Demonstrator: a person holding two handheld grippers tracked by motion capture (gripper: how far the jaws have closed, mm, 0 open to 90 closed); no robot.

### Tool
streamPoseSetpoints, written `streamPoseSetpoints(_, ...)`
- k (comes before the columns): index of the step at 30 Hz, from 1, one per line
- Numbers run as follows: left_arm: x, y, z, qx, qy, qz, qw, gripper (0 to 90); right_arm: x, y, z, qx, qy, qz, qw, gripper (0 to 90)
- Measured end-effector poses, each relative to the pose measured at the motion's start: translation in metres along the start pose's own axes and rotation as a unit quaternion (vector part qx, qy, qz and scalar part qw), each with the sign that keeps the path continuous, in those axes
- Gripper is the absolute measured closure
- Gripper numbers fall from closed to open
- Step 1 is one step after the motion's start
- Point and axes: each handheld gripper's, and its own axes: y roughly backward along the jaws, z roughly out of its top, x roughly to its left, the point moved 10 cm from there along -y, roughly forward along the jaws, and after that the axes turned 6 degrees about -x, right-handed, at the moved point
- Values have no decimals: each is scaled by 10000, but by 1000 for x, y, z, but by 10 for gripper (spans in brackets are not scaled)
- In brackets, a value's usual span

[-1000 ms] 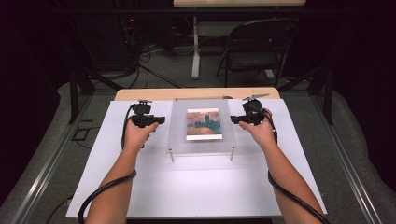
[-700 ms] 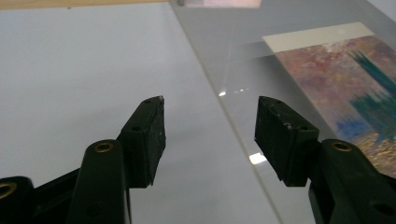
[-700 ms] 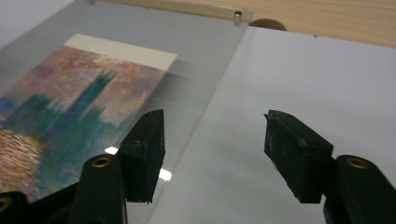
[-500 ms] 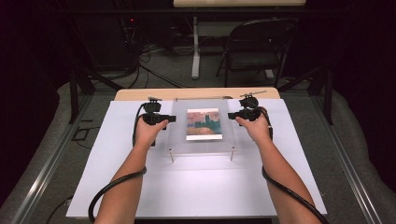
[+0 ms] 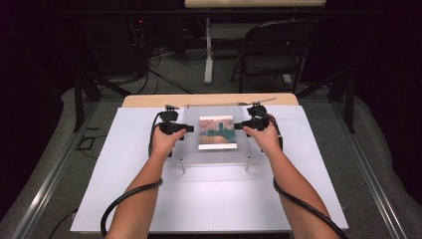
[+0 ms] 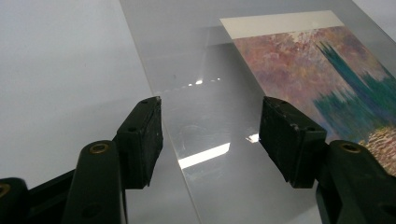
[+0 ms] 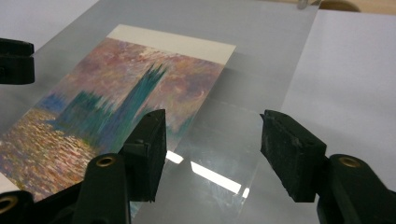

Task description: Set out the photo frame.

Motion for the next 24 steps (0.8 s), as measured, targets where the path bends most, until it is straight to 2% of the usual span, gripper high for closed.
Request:
streamPoseSetpoints(4, 1, -1, -1, -20, 93, -107, 9999, 392, 1, -2, -2, 11, 10, 55, 10000, 388)
streamPoseSetpoints(9, 1, -2, -2, 6, 194, -195, 9996, 356, 2, -2, -1, 59, -119, 106, 9999, 383)
streamPoseSetpoints(14, 0, -2, -3, 14, 178, -182, 9997, 348, -1, -1, -1, 92, -97, 14, 9999, 387)
streamPoseSetpoints(16, 0, -2, -3, 28, 202, -197, 9996, 345, -2, -1, -4, 166, -207, 14, 9996, 383)
streamPoseSetpoints(20, 0, -3, -4, 36, 250, -232, 9994, 330, -7, -3, -10, 320, -271, 17, 9991, 374)
streamPoseSetpoints(24, 0, -4, -4, 79, 243, -260, 9993, 320, -5, -4, -11, 340, -386, 127, 9986, 360)
